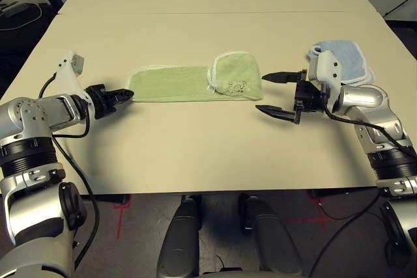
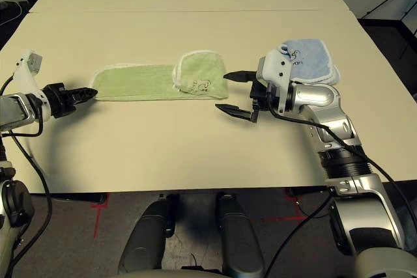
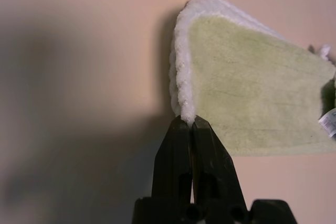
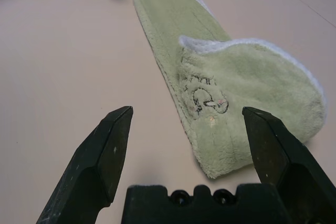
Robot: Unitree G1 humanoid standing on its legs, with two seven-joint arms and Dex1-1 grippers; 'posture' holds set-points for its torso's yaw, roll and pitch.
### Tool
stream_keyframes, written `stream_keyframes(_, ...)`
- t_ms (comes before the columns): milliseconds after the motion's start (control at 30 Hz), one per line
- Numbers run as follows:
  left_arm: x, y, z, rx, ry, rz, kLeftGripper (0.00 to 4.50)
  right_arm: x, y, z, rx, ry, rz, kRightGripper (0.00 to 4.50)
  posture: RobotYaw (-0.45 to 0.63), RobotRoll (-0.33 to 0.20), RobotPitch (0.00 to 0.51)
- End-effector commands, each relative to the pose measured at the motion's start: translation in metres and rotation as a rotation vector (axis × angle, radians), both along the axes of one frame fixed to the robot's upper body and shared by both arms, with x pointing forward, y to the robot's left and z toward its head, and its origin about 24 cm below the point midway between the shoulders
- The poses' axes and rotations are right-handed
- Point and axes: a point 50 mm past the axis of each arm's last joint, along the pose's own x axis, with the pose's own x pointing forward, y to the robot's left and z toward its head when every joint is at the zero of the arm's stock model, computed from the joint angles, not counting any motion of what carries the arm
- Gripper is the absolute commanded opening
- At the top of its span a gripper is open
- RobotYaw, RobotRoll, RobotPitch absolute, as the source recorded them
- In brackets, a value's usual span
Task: Fold the towel and set it aside.
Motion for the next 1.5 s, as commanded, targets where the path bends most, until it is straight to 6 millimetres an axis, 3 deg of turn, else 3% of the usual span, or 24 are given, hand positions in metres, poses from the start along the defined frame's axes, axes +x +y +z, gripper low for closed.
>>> stream_keyframes(33, 0.0, -0.002, 0.003, -0.035, 0.001, -0.003, 0.03, -0.002, -0.003, -0.004, -0.006, 0.014, -0.007, 4.5, 0.09, 0.0, 0.195)
stream_keyframes(200, 0.003, -0.011, 0.013, -0.047, -0.028, -0.044, 0.03, -0.002, -0.004, -0.005, -0.006, 0.017, -0.012, 4.5, 0.09, 0.0, 0.194)
stream_keyframes(533, 0.004, -0.054, 0.041, -0.072, -0.122, -0.28, 0.03, 0.001, -0.014, -0.004, -0.01, 0.015, -0.05, 4.5, 0.09, 0.0, 0.183)
stream_keyframes(733, 0.012, -0.074, 0.054, -0.082, -0.174, -0.336, 0.03, 0.002, -0.019, -0.003, -0.012, 0.013, -0.069, 4.5, 0.09, 0.0, 0.181)
stream_keyframes(1300, 0.033, -0.139, 0.062, -0.15, -0.235, -0.51, 0.03, 0.007, -0.038, -0.009, 0.037, 0.058, -0.166, 4.5, 0.08, 0.0, 0.179)
stream_keyframes(1500, 0.035, -0.151, 0.064, -0.156, -0.243, -0.547, 0.03, 0.007, -0.042, -0.002, 0.168, 0.138, -0.194, 4.5, 0.08, 0.0, 0.179)
